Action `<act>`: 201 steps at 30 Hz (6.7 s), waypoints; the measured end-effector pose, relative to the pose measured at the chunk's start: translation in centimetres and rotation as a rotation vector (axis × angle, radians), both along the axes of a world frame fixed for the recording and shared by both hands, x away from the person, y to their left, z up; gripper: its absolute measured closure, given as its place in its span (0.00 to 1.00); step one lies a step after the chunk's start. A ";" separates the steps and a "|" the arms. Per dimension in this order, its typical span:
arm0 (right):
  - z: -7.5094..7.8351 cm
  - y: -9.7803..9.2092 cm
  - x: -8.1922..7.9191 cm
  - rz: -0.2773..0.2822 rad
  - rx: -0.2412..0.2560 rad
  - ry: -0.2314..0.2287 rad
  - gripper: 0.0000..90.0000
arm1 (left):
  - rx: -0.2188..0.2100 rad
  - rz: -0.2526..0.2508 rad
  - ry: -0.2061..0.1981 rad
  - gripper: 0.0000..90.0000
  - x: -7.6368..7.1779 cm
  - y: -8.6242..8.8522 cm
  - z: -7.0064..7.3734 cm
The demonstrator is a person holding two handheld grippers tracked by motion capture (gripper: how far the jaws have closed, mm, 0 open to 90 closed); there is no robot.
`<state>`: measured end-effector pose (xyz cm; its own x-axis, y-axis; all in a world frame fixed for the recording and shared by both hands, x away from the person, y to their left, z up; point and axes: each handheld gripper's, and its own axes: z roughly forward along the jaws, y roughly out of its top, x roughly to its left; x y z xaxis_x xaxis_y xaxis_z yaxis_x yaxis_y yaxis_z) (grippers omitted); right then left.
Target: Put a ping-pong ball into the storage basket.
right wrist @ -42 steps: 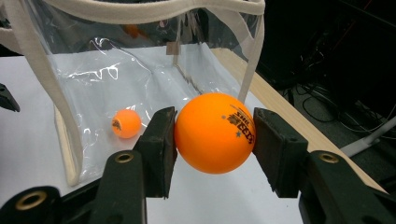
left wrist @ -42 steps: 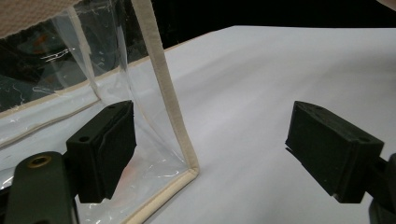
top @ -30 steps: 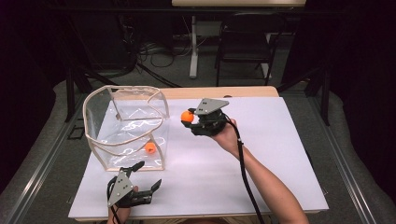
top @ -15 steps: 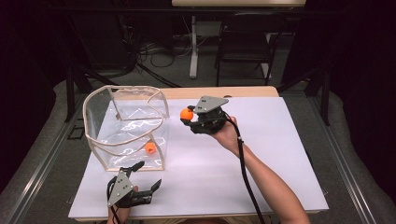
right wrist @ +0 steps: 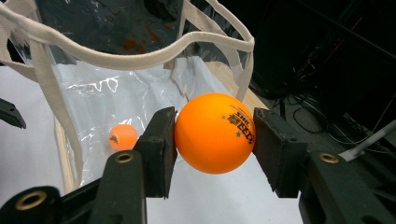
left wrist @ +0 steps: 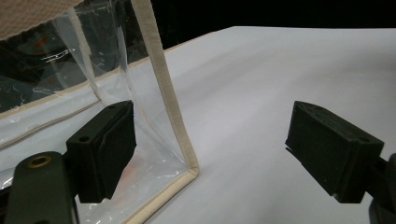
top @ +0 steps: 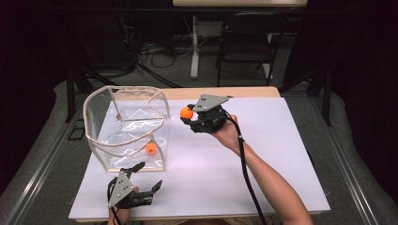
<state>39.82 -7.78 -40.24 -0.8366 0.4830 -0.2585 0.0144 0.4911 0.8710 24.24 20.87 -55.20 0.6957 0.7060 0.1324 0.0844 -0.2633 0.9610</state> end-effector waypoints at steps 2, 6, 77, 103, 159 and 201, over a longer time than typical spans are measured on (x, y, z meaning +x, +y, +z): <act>0.1 0.1 0.0 0.004 -0.001 -0.001 0.56 | -0.001 0.002 0.001 0.18 0.0 0.0 0.0; 0.5 0.1 -0.1 0.005 -0.007 -0.006 0.56 | 0.009 -0.005 0.003 0.18 0.0 -0.1 0.0; 3.7 2.2 1.0 0.020 -0.020 -0.046 0.56 | 0.007 0.000 -0.004 0.18 0.0 -0.1 0.0; 5.1 5.1 1.0 0.070 -0.043 -0.044 0.56 | 0.001 0.003 -0.009 0.18 -0.1 0.1 0.0; 6.3 10.0 1.6 0.128 -0.148 -0.007 0.56 | 0.000 0.002 -0.007 0.18 -0.1 0.1 0.0; 3.8 12.7 1.1 0.171 -0.223 0.044 0.56 | -0.003 0.002 -0.008 0.18 -0.1 0.1 0.1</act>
